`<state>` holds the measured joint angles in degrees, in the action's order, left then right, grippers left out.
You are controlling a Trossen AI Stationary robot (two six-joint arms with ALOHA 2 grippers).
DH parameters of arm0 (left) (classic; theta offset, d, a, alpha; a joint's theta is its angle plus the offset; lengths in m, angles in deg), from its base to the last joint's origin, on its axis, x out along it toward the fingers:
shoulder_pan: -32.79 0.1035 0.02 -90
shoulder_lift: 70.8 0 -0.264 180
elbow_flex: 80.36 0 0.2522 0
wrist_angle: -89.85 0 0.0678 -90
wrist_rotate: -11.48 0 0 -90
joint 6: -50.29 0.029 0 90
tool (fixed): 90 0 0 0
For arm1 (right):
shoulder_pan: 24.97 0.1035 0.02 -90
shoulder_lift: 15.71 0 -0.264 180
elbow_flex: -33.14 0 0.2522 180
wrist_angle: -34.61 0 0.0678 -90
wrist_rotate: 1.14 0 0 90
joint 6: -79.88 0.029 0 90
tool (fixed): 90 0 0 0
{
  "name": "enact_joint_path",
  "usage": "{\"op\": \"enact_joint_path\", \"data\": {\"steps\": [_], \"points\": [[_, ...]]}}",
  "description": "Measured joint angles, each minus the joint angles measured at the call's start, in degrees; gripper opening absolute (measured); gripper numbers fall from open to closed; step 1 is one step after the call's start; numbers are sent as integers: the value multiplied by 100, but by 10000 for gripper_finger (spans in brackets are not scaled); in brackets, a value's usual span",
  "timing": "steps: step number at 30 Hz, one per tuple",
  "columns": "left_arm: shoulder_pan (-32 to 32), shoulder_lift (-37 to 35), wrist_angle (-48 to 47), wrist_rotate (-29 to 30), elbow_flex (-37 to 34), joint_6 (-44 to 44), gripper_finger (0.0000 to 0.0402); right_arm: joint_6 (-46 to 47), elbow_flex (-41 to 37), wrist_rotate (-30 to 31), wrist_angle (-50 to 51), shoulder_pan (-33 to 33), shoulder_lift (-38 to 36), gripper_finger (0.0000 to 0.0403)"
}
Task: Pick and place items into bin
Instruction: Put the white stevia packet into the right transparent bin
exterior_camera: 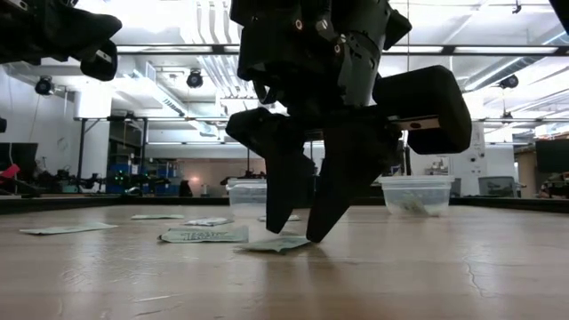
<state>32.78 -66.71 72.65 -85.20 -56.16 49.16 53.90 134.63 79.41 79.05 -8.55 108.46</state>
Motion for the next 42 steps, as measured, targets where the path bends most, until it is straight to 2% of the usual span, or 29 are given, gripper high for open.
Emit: {"op": "enact_joint_path", "data": {"steps": [11, 16, 21, 28, 42], "points": [[-1, 0, 0, 0, 0, 0, 0, 15, 360, -609, 74, -37, 686, 168], [-1, 0, -2, 0, 0, 0, 0, -42, 608, -651, 151, -31, 816, 160], [0, 0, 2, 0, 0, 0, 0, -26, 790, -638, 323, -39, 831, 120], [-2, 0, 0, 0, 0, 2, 0, -42, 796, -654, 406, -59, 832, 22], [-1, 0, -1, 2, 0, 1, 0, 271, 767, -461, 519, -85, 623, 9]]}}
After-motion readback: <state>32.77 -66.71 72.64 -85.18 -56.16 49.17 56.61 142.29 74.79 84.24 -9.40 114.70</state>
